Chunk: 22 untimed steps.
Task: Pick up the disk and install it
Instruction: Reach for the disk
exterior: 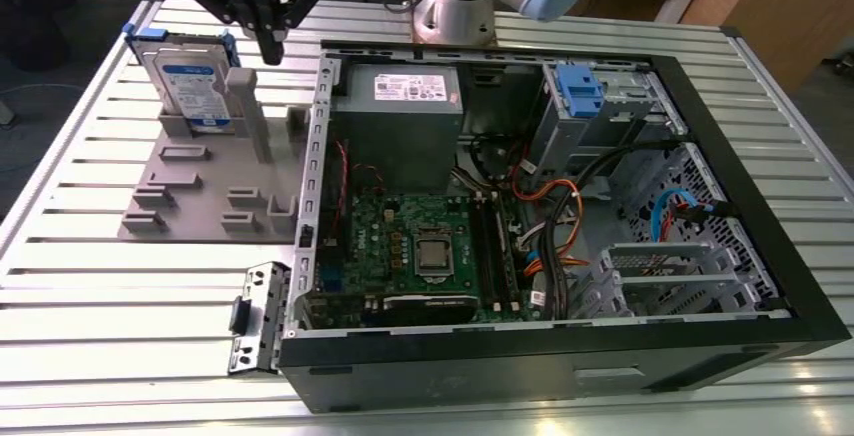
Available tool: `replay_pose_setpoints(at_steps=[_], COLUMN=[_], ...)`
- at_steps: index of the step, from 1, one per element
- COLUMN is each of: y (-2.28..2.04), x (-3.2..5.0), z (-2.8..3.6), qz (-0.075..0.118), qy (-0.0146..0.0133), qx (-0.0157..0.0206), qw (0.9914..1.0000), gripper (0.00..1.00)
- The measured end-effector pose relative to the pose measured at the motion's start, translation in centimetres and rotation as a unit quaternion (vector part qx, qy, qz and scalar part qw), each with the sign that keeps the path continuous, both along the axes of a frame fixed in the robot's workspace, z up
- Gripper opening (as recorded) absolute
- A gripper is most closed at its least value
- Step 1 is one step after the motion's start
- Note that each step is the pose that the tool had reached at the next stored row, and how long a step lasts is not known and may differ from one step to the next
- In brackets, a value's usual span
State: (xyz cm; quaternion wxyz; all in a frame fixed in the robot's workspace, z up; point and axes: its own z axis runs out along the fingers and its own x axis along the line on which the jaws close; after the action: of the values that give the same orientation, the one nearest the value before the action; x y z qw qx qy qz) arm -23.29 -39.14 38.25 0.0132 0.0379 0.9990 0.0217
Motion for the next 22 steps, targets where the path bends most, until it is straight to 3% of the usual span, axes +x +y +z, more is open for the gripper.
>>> replay_pose_setpoints(at_steps=[22], y=[0.14], x=[-1.66], z=[-0.47], qz=[0.000], qy=[0.0000], qx=[0.0000], qw=[1.00000], gripper=[0.10])
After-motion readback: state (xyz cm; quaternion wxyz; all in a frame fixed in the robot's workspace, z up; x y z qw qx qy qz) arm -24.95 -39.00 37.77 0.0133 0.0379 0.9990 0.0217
